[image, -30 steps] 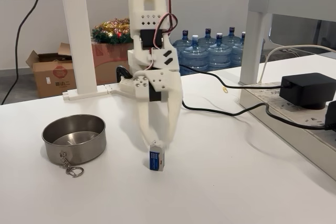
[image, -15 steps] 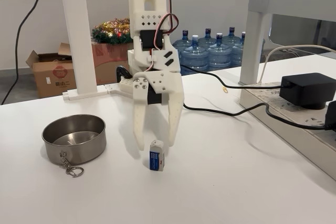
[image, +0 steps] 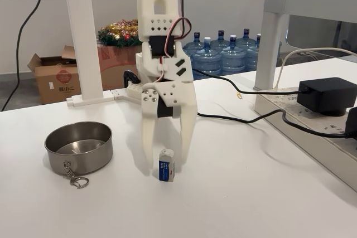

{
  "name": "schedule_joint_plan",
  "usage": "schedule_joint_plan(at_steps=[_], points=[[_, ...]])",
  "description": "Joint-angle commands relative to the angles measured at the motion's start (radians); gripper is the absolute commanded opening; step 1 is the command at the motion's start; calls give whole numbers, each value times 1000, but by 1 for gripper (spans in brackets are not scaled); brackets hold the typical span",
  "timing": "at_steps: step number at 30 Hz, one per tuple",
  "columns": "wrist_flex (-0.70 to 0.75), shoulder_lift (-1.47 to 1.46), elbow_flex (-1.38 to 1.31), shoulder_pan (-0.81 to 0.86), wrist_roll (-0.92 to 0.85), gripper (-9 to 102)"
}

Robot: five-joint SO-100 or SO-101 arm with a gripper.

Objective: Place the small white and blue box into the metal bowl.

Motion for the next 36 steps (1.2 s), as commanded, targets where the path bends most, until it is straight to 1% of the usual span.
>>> schedule_joint_plan(at_steps=[1, 23, 28, 33, 36], points=[[-17, -18, -51, -5, 9, 21], [-17, -60, -114, 9, 9, 20], [-17, -81, -114, 11, 9, 14], [-17, -84, -114, 12, 9, 13], [-17, -87, -114, 12, 9, 9]])
